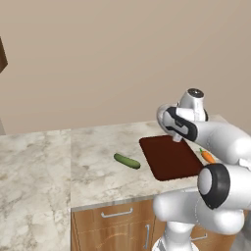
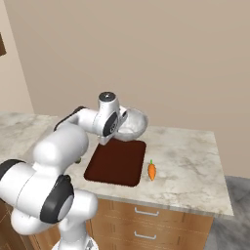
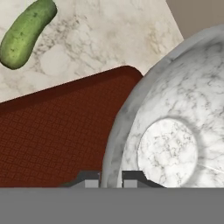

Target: Place the two vegetables and bowl onto the tray for setting up a vegetable dip station.

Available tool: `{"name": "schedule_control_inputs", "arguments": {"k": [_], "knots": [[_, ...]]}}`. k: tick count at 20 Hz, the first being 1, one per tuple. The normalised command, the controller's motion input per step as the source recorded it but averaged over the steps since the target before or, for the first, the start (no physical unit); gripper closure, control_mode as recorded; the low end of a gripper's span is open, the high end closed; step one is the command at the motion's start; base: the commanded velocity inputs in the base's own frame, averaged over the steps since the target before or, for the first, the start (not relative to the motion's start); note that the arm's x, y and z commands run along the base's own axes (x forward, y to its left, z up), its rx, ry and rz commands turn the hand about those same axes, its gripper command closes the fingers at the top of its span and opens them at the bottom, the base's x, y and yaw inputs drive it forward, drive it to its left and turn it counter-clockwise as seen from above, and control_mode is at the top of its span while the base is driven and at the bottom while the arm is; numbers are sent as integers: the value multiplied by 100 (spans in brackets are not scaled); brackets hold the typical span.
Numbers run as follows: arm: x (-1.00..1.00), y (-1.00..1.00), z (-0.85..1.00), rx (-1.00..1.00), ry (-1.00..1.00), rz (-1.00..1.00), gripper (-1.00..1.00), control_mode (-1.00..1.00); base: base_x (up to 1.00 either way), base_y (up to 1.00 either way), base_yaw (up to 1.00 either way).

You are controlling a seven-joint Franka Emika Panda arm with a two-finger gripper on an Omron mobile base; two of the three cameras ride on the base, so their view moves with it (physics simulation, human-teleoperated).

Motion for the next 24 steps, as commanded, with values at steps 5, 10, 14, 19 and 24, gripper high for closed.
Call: {"name": "schedule_control_inputs", "arguments": {"k": [5,10,14,19,24], "knots": [[11,15,-5,1,4,0,100,-100,0,0,0],[15,9,-12,0,8,0,100,-100,0,0,0],[8,0,-15,0,10,0,100,-100,0,0,0],[0,0,-18,1,4,0,100,-100,0,0,0],[4,1,-12,0,0,0,100,-100,0,0,0]]}}
